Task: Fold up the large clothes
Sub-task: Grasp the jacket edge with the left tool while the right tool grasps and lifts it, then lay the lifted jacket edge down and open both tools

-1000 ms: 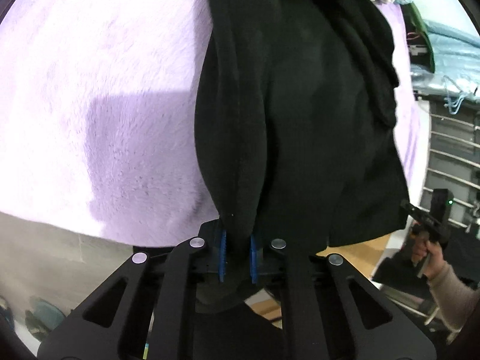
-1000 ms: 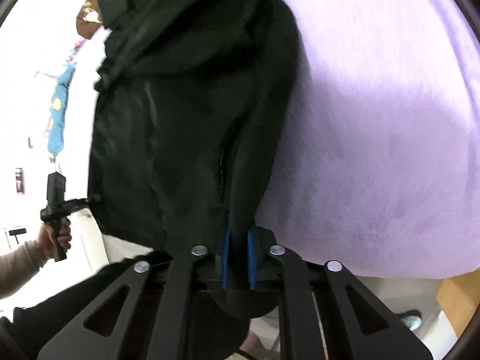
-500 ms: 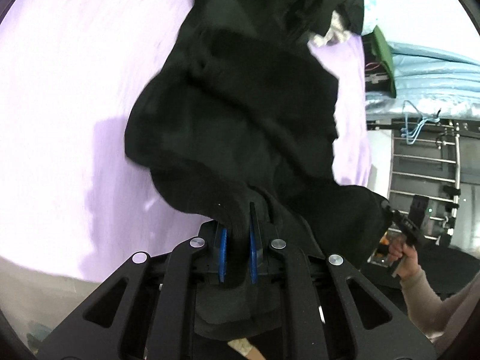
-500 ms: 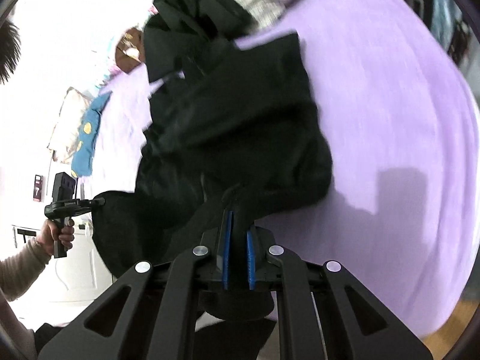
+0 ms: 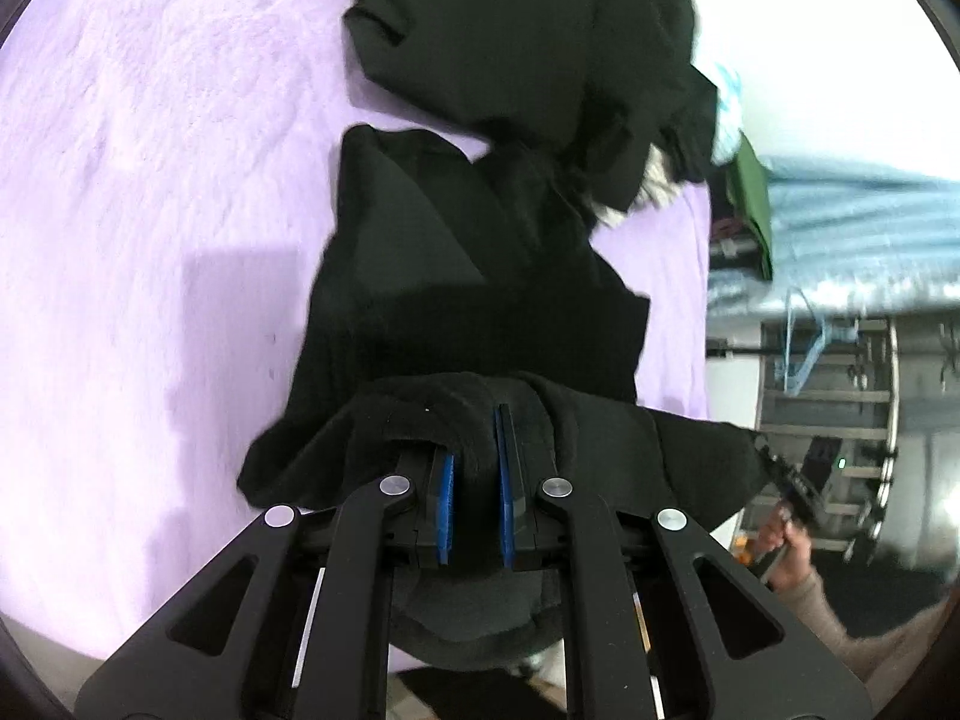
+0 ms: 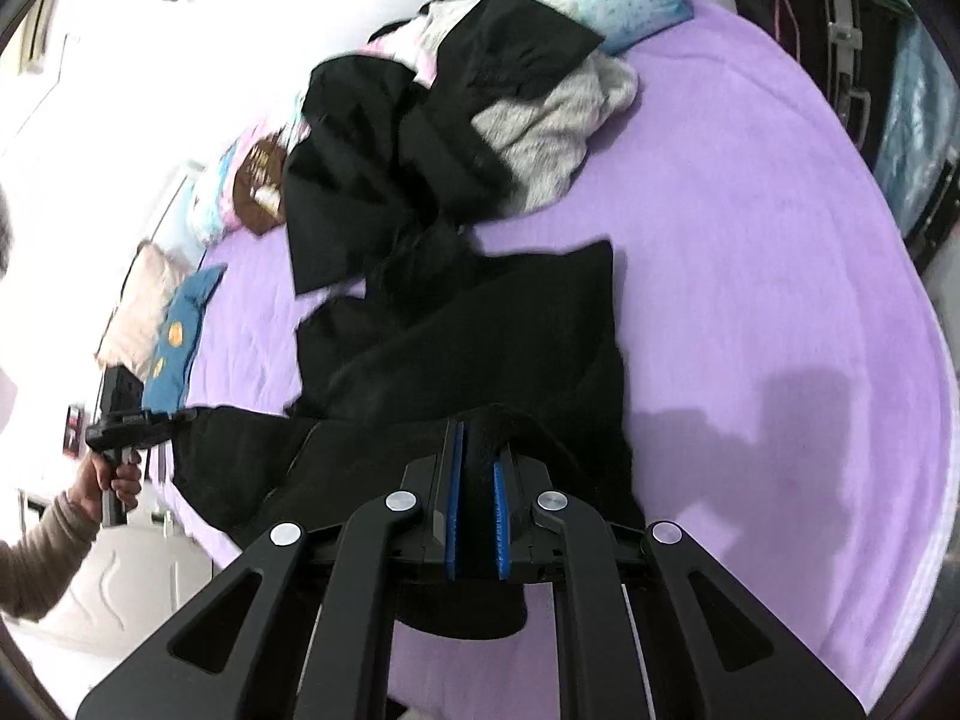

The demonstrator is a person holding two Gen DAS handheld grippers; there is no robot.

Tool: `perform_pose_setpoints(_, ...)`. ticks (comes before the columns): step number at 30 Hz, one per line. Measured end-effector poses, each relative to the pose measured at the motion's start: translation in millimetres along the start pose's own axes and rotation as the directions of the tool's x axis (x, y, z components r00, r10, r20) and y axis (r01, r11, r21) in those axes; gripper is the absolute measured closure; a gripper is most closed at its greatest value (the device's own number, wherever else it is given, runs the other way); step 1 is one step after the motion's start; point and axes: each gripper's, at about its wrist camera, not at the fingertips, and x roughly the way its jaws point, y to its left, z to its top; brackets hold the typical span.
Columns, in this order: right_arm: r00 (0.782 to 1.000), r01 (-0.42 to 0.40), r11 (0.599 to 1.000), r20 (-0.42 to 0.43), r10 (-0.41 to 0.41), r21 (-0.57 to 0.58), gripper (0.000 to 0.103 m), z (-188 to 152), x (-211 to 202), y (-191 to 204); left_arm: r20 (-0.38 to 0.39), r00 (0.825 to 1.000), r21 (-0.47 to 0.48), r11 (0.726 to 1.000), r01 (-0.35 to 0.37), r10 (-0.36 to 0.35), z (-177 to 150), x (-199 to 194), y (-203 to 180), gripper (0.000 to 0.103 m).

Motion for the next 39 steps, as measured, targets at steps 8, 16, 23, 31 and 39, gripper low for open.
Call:
perform_pose_setpoints(8, 0.999, 0.036, 0.999, -0.002, -0.036, -0.032, 0.095, 59.5, 73.6, -9.8, -0.038, 0.998, -0.071, 0.996, -0.06, 0.057, 69.9, 51.5, 23.2, 0.093)
perform_pose_setpoints(16, 0.996, 0.061, 0.997, -0.073, -0.058, 0.048, 0.095, 91.4, 145.5, -53.4, -0.095, 0.989, -0.139, 0.982, -0.126, 0.113, 114.4, 95.0, 49.2, 0.091)
perform_pose_setpoints(23, 0.99, 0.106, 0.987, -0.11, -0.093, 0.124, 0.095, 112.7, 196.4, -77.7, -0.115, 0.975, -0.129, 0.971, -0.203, 0.189, 151.1, 126.0, 58.6, 0.088)
perform_pose_setpoints(31, 0.987, 0.123, 0.975, -0.128, -0.101, 0.184, 0.093, 113.1, 212.7, -88.8, -0.158, 0.972, -0.147, 0.97, -0.195, 0.172, 168.0, 134.3, 65.3, 0.086)
perform_pose_setpoints(39, 0.995, 0.04, 0.978, -0.096, -0.02, 0.202, 0.06, 113.9, 188.8, -76.6, 0.007, 0.988, -0.122, 0.981, -0.151, 0.153, 166.4, 65.7, 48.3, 0.025)
